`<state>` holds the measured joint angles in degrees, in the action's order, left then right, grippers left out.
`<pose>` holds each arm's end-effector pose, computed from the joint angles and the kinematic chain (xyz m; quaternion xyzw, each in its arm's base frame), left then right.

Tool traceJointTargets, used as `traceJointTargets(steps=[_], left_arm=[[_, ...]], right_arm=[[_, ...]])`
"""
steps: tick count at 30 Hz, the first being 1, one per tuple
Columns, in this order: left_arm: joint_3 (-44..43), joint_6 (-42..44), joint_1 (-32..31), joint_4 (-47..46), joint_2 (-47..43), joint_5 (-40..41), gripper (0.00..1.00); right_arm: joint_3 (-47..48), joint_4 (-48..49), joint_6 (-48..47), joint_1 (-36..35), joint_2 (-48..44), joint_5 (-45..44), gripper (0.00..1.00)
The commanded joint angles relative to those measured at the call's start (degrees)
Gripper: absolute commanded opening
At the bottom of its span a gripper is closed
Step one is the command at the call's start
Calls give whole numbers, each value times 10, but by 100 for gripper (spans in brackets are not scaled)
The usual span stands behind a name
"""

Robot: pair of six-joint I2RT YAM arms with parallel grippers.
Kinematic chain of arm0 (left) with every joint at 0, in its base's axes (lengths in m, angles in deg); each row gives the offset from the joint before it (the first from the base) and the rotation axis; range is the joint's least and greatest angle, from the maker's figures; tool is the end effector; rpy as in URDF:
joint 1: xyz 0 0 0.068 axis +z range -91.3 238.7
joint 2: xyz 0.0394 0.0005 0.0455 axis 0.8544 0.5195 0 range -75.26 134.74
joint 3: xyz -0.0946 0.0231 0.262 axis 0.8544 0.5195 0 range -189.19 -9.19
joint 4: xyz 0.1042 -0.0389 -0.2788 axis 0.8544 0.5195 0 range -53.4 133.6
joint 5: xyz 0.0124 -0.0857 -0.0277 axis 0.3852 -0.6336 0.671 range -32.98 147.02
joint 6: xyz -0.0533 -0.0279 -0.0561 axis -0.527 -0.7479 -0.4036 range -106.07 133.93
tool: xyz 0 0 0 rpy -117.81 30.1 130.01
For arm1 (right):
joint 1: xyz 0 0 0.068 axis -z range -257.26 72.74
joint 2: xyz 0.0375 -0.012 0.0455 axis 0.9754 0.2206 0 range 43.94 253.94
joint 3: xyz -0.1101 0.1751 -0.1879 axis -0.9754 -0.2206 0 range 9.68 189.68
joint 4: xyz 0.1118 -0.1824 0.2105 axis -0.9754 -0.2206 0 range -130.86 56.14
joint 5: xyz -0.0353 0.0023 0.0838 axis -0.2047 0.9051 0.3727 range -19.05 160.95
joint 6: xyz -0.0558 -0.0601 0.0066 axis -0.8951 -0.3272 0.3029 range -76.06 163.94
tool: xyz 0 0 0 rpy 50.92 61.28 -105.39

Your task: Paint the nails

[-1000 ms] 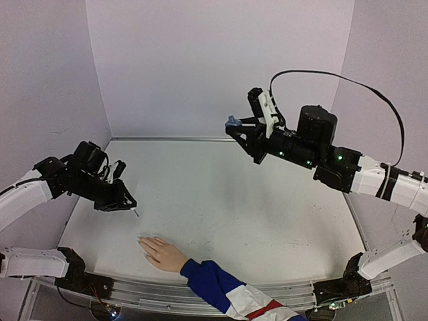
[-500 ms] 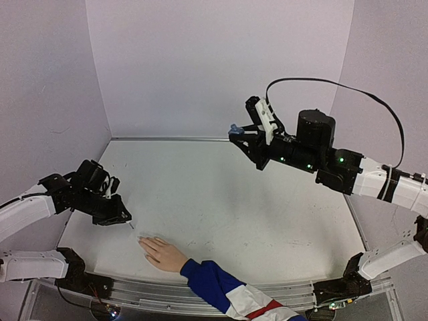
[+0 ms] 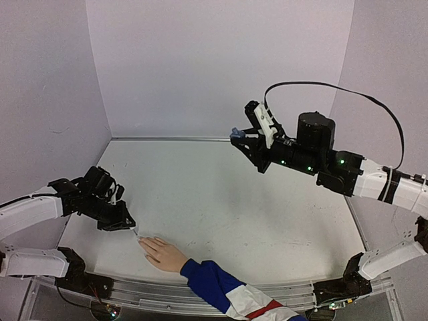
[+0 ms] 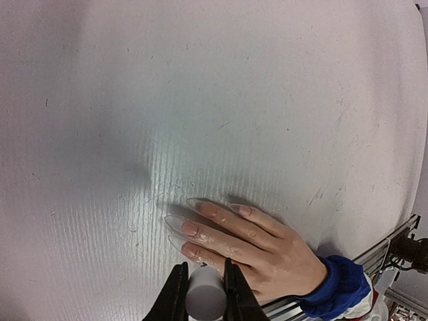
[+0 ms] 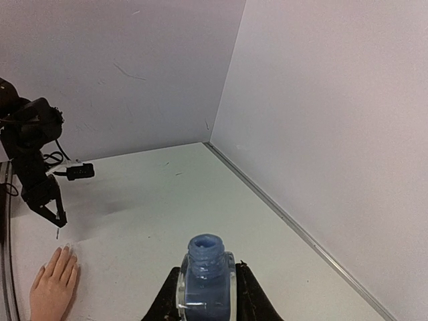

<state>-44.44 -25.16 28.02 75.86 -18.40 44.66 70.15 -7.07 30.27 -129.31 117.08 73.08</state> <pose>0.1900 -0.1305 0.1651 -0.0435 0.9616 -0.2284 0.1454 0.2283 0.2972 0.4040 -0.3458 0.5084 0.2700 0.7410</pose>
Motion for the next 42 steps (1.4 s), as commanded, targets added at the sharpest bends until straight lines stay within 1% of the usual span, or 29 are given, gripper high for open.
traceJointTargets(steps=[1, 7, 23, 42], left_arm=[[4, 0, 4, -21, 12, -15, 0], [1, 4, 4, -22, 24, -5, 0], [4, 17, 6, -45, 51, -14, 0], [6, 26, 8, -50, 74, -18, 0]], right_arm=[[1, 32, -17, -1, -32, -21, 0], [-1, 32, -21, -1, -34, -21, 0], [-4, 38, -21, -1, -22, -21, 0], [-5, 40, -21, -1, -15, -21, 0]])
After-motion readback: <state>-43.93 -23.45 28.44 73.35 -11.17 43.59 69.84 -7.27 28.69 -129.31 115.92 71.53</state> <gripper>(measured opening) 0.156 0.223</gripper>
